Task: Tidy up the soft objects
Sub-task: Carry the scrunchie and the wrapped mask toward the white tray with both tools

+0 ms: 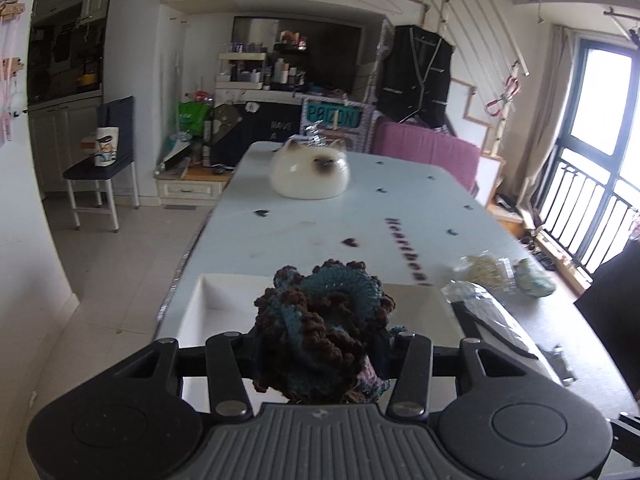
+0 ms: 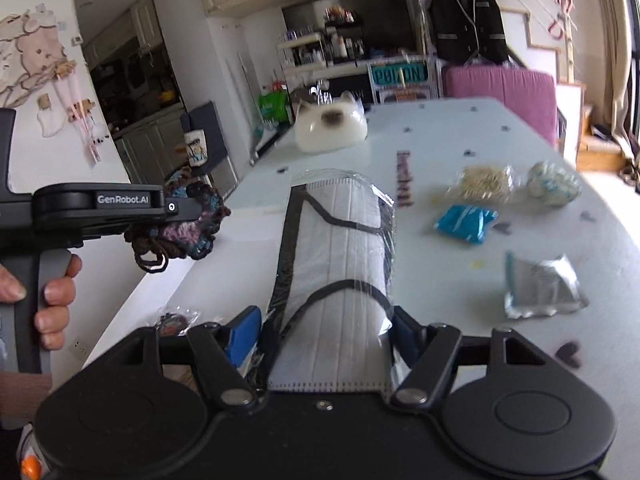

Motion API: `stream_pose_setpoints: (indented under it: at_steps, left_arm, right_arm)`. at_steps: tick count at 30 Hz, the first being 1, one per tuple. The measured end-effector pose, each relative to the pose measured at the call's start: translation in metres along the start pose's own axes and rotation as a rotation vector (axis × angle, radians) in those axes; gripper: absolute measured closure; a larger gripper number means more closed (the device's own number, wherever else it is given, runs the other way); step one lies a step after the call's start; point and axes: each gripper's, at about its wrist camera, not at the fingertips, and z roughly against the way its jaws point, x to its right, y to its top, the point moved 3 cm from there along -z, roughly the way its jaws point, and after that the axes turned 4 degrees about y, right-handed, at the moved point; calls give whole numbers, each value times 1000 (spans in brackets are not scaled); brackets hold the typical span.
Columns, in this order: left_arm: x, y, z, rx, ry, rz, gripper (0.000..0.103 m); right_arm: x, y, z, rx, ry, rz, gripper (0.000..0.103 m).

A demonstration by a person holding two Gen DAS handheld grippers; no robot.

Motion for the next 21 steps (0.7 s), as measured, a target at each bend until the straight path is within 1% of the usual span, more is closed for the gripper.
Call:
stream_pose_setpoints:
  at_steps: [4,9,10,11,12,13,14,17,19,21]
  left_arm:
    - [-21,-1,-23,-43,45,-32,54]
    - [-36,-7,-48,-90,73,-47,54]
    - [-38,-8,-53,-97,75,-50,54]
    - [-40,-9,-58,-102,72,-51,54]
    - [-42,-10,-62,-105,70,-51,54]
    - [-43,-11,-66,-109,69,-54,54]
    - [-44,-11,-71,-116,70,-58,54]
    - [-43,-13,-84,-137,79,-77,54]
    - [-43,-15,-90,-137,96,-101,54]
    - [-43,-16,-95,-136,112,-125,54]
  right_arm:
    - [-20,-6,-16,-57,-14,-14,32]
    - [-42,-17,-30,-107,-21,12,32]
    - [-45,-19,-33,-112,-31,7,30]
    - [-45,-21,-36,-120,-42,1,25]
    - [-46,-22,-39,-129,-54,-2,22]
    - [-46,-23,-41,-137,-62,-1,16]
    - [-46,-24,-42,-142,-64,3,12]
    - [-46,-26,-37,-139,-44,18,11]
    - [-43,-22,-32,-133,-29,19,7]
    - [-40,-20,-27,-128,-21,24,6]
